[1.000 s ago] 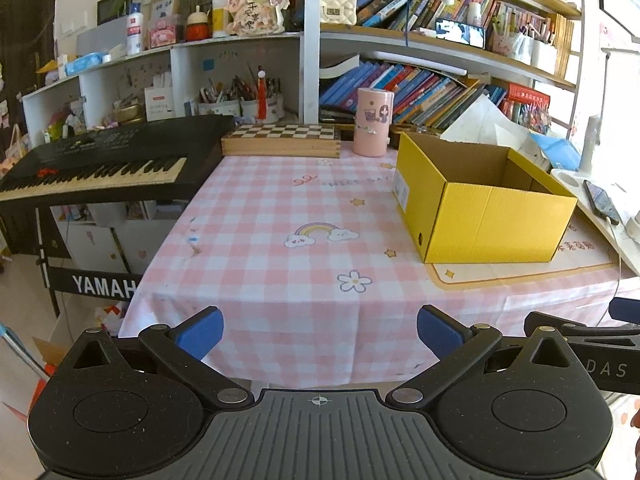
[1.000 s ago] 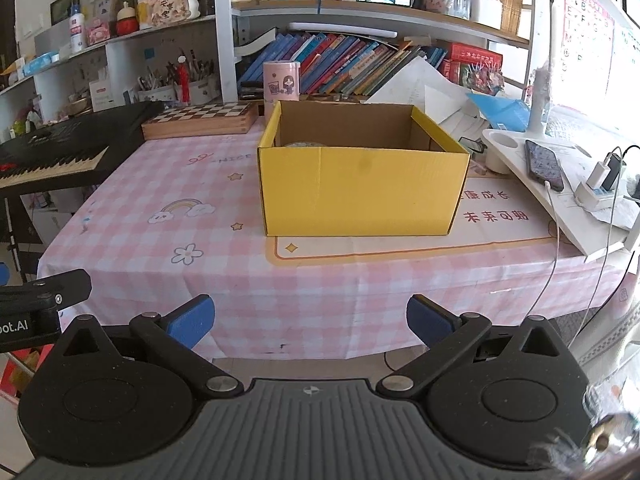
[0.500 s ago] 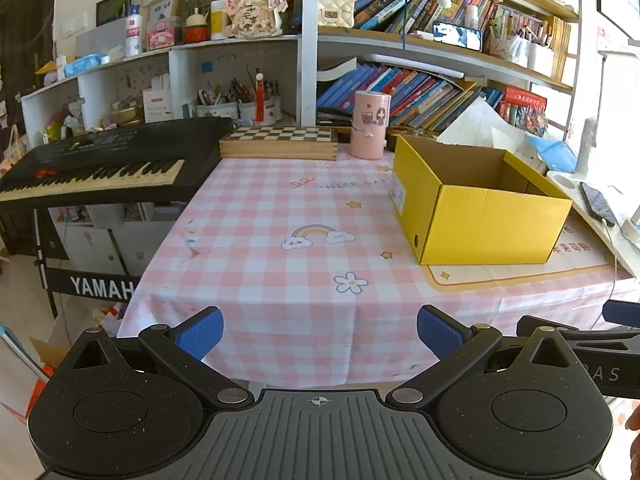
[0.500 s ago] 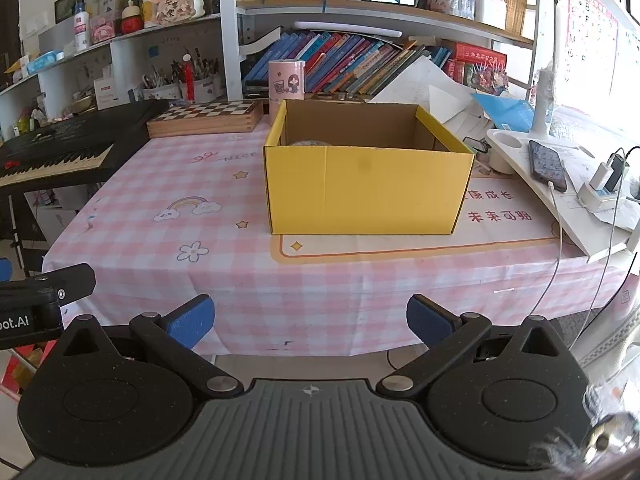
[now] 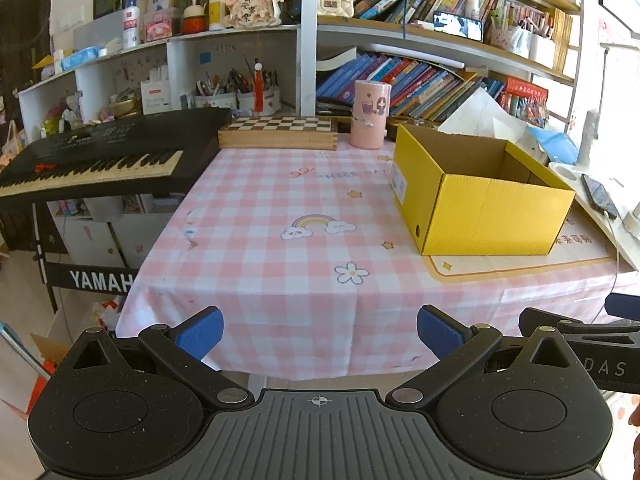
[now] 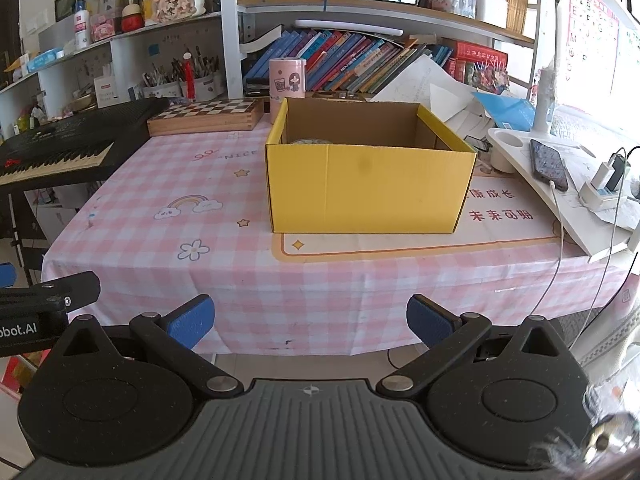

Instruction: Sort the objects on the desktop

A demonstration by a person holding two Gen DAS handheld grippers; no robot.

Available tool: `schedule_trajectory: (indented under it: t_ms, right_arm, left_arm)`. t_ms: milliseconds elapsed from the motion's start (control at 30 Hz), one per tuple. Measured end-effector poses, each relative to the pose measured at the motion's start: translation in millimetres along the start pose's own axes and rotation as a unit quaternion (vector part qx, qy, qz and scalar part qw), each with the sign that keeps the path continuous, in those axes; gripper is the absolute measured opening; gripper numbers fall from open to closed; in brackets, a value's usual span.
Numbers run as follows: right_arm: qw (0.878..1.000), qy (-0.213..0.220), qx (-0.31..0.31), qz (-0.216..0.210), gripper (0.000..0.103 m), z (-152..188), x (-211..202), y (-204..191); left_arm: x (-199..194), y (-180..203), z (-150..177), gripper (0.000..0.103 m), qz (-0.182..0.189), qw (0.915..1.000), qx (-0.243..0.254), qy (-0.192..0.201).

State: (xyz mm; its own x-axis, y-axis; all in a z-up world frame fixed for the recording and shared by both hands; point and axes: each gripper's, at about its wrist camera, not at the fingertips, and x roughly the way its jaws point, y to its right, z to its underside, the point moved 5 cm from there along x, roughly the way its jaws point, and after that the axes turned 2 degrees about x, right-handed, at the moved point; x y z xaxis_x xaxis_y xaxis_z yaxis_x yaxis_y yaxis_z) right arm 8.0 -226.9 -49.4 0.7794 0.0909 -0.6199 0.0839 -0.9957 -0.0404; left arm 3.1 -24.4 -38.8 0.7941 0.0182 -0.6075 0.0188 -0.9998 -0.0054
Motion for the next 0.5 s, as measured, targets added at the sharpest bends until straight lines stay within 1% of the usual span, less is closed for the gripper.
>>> schedule_trajectory:
  t_ms: [267, 333, 433, 500]
  right_arm:
    - [1.0, -0.002, 0.0, -0.001, 0.103, -0.1, 0.7, -0.9]
    - [1.0, -0.003, 0.001, -0.002, 0.103, -0.6, 1.2, -0.7]
    - [1.0, -0.003, 0.001, -0.002, 0.103, -0.5, 1.2, -0.4]
    - [1.0, -0.003, 0.003, -0.002, 0.103, -0.1, 1.6, -0.1]
  left_arm:
    - [0.0, 3.0, 1.1, 0.103, -0.003, 1.0, 0.002, -0.001]
    - [-0.9, 3.7, 1.2, 0.103, 0.002, 1.0, 0.001, 0.003]
    - [-2.3, 2.0, 1.3, 0.103, 0.018, 0.9998, -0.004, 0.009]
    - [-1.6, 2.1, 1.8, 0.103, 0.021, 0.9997, -0.005, 0.008]
